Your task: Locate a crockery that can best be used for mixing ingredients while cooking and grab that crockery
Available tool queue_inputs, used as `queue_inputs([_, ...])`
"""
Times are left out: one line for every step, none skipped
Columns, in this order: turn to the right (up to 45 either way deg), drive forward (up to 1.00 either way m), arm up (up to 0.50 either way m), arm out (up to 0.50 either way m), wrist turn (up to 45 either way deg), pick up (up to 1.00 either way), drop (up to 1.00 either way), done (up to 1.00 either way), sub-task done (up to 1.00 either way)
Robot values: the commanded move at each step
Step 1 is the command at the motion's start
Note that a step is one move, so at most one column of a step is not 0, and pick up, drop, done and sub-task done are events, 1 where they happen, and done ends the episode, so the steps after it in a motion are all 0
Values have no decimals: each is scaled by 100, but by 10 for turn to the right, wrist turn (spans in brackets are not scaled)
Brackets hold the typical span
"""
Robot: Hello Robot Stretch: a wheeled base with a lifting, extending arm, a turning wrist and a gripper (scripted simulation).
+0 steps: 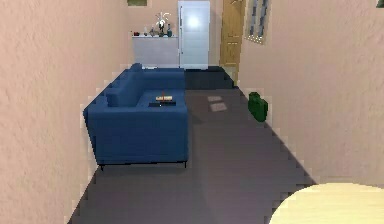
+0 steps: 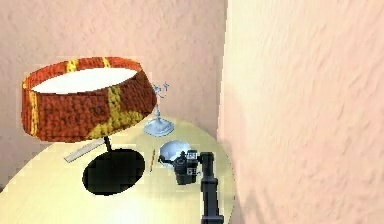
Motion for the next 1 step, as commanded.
queue_inputs([0, 0, 0, 0, 0, 100, 0, 0, 0])
